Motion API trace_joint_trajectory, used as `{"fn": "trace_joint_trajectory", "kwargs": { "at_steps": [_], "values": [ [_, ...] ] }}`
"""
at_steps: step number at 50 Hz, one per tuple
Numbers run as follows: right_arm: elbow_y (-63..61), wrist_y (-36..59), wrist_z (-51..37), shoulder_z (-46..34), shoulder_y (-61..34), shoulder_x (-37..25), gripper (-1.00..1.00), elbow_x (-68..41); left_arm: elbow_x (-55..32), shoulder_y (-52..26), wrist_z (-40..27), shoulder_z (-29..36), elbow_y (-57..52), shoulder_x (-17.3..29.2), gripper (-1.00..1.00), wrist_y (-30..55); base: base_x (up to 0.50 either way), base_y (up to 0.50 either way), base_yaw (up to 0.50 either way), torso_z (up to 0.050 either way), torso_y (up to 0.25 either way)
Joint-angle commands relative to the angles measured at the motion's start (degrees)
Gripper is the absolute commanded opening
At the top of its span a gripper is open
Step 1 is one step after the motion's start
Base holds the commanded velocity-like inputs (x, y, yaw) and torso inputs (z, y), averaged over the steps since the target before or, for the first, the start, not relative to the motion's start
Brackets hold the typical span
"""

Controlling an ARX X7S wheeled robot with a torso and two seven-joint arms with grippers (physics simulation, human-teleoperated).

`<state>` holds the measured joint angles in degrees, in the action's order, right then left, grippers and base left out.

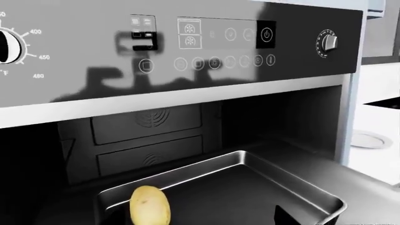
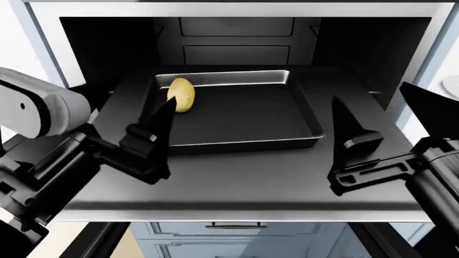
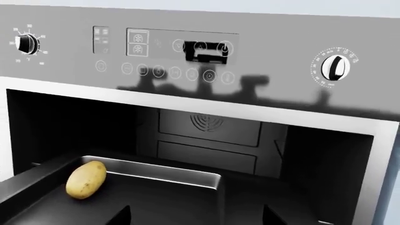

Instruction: Place the potato on the top rack of the oven.

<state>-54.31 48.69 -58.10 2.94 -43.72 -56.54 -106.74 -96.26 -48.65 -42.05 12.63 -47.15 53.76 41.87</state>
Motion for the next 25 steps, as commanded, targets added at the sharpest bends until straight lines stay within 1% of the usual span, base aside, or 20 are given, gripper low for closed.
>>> {"fn": "trace_joint_trajectory", "kwargs": {
  "at_steps": [1,7,9,11,12,15,17,25],
  "values": [
    [-3.2,-2.0,-0.8,4.4,1.6,-2.6,1.0,-2.5,0.6,5.1,2.2,-4.9,-4.5,4.1,1.0,-2.6,0.0,0.0,0.0,0.0,0.0],
    [-5.2,-2.3,-0.8,8.2,4.1,-3.3,1.0,-3.5,2.4,7.7,4.4,-6.3,-6.2,4.7,1.0,-3.2,0.0,0.0,0.0,0.0,0.0],
    [-5.6,-1.2,-1.5,11.4,4.5,-2.8,1.0,-5.0,3.2,8.7,5.4,-7.1,-6.7,4.8,1.0,-3.6,0.0,0.0,0.0,0.0,0.0],
    [-5.6,2.5,-3.9,15.9,3.8,-0.3,1.0,-9.3,3.5,9.4,5.7,-8.1,-7.1,5.3,1.0,-4.2,0.0,0.0,0.0,0.0,0.0],
    [-5.7,6.0,-6.3,19.0,2.0,1.8,1.0,-13.4,3.4,10.2,6.0,-9.0,-7.6,5.7,1.0,-4.7,0.0,0.0,0.0,0.0,0.0],
    [-5.6,11.0,-11.1,23.4,0.5,5.3,1.0,-19.3,3.8,12.0,6.6,-10.9,-8.7,6.9,1.0,-5.5,0.0,0.0,0.0,0.0,0.0],
    [-5.6,13.2,-13.6,25.7,-0.2,6.6,1.0,-22.6,4.3,13.6,6.9,-12.4,-9.2,7.6,1.0,-6.1,0.0,0.0,0.0,0.0,0.0],
    [-5.5,16.5,-19.7,30.2,-2.1,8.8,1.0,-30.1,5.1,18.4,7.6,-18.1,-11.2,9.7,1.0,-8.3,0.0,0.0,0.0,0.0,0.0]
  ]
}}
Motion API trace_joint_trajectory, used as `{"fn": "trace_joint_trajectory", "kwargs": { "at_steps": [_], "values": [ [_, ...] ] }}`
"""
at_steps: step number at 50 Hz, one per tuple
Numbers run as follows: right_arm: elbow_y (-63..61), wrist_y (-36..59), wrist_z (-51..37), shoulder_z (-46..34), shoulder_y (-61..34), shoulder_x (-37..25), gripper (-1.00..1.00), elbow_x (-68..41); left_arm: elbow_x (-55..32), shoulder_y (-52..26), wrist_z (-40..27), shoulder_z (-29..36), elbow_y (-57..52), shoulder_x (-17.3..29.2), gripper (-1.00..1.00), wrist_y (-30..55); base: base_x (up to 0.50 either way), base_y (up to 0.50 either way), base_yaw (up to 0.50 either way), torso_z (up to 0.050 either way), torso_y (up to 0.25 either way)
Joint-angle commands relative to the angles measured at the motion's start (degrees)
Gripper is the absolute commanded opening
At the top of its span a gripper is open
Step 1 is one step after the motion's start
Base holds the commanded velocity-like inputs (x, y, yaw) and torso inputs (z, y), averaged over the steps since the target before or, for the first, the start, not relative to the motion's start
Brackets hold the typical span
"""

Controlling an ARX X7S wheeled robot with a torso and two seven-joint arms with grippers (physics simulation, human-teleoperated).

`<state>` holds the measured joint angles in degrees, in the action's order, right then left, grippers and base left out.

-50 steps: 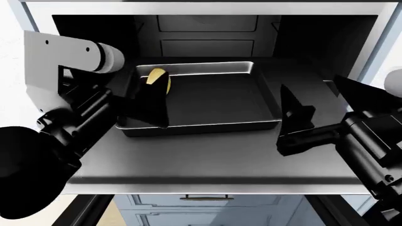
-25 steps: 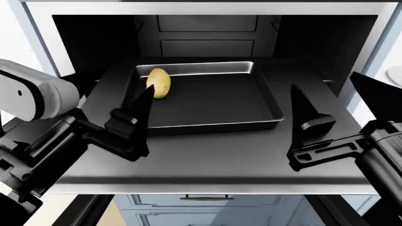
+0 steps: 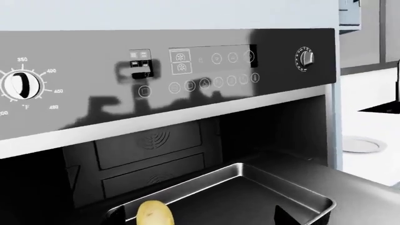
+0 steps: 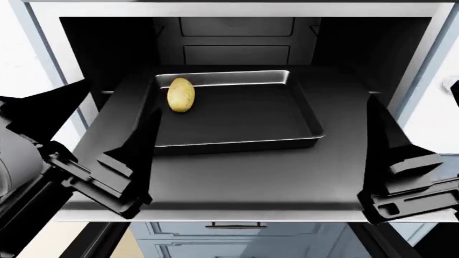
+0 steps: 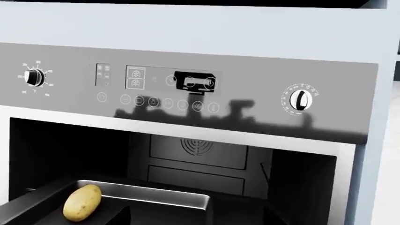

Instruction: Place the potato on the top rack of the oven.

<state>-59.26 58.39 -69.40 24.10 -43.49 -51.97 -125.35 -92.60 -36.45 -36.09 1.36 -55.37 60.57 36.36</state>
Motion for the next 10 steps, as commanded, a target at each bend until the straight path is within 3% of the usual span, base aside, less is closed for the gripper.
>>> {"fn": "trace_joint_trajectory", "kwargs": {
  "at_steps": [1,8,10],
  "values": [
    [-0.5,7.2,-8.9,9.4,-2.6,4.4,1.0,-12.1,2.0,6.9,1.9,-7.6,-3.3,3.0,1.0,-3.0,0.0,0.0,0.0,0.0,0.0],
    [-0.6,9.0,-13.3,13.6,-3.9,6.0,1.0,-17.9,2.3,12.6,3.5,-17.9,-4.6,5.0,1.0,-4.6,0.0,0.0,0.0,0.0,0.0],
    [-0.6,9.7,-17.0,18.0,-4.0,6.8,1.0,-22.7,1.9,14.4,4.4,-21.7,-4.6,4.5,1.0,-3.9,0.0,0.0,0.0,0.0,0.0]
  ]
}}
